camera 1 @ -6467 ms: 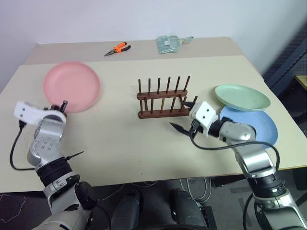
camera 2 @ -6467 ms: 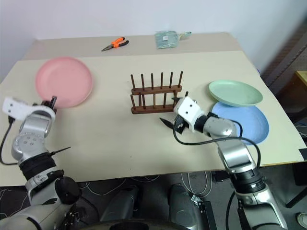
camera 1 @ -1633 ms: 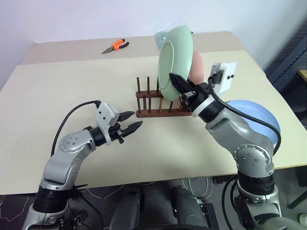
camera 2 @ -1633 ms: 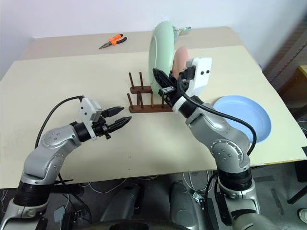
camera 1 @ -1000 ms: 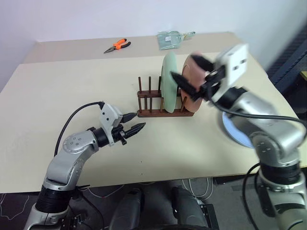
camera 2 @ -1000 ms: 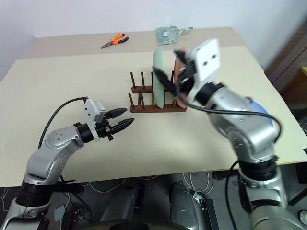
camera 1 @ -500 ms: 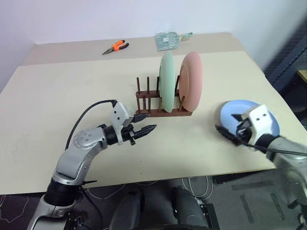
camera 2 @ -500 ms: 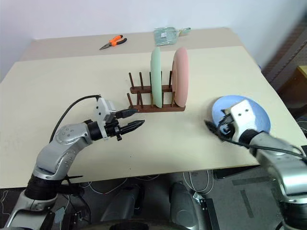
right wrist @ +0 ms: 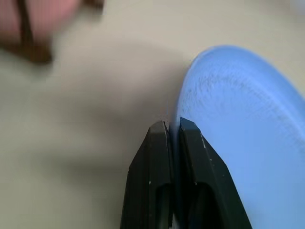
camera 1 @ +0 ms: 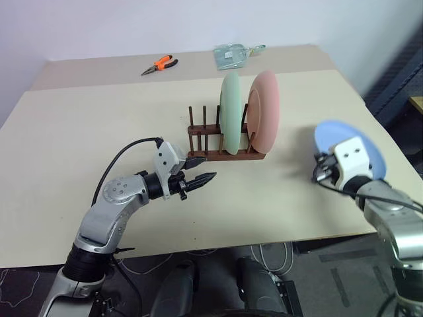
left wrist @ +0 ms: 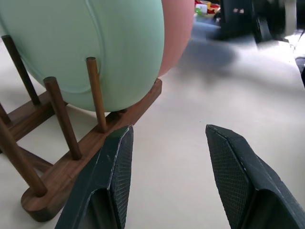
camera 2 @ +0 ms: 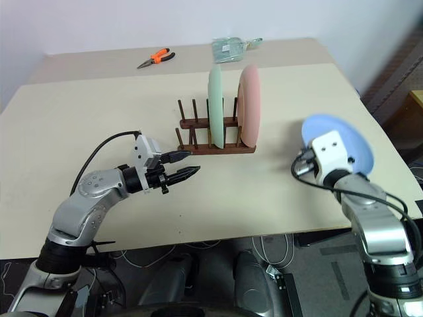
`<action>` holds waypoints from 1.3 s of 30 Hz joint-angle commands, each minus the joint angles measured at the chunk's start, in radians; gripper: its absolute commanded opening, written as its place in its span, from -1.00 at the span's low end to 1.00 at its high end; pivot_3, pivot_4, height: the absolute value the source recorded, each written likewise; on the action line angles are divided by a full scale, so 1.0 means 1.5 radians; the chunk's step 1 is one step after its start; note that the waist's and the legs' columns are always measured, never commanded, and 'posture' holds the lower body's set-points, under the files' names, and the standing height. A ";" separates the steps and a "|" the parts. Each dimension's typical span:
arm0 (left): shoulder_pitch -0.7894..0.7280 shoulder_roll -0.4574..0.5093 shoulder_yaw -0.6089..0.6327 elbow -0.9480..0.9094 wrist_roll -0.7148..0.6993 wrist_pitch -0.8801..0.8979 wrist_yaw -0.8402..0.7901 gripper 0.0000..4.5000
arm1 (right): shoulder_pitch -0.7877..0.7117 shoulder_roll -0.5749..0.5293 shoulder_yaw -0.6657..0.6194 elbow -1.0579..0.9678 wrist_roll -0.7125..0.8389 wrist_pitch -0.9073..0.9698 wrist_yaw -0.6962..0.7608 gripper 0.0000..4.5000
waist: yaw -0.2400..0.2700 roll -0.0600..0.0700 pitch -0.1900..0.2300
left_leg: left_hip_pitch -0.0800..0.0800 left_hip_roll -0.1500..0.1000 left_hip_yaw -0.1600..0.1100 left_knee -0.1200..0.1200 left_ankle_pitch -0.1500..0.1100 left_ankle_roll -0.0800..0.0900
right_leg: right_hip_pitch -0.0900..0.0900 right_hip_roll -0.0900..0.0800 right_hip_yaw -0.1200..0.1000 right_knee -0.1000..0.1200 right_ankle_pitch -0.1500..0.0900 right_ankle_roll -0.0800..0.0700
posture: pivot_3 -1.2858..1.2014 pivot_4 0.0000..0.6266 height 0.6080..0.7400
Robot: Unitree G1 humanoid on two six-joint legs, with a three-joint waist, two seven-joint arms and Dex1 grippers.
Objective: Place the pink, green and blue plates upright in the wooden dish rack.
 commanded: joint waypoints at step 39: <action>0.134 0.009 0.146 0.081 0.044 -0.177 0.063 0.09 | -0.356 0.457 0.142 0.125 0.632 -0.006 -0.455 -0.99 | 0.002 -0.001 -0.001 | 0.000 0.003 -0.002 -0.003 0.000 0.000 | -0.003 0.003 -0.001 0.001 0.002 -0.002 | 0.03 -0.52 1.00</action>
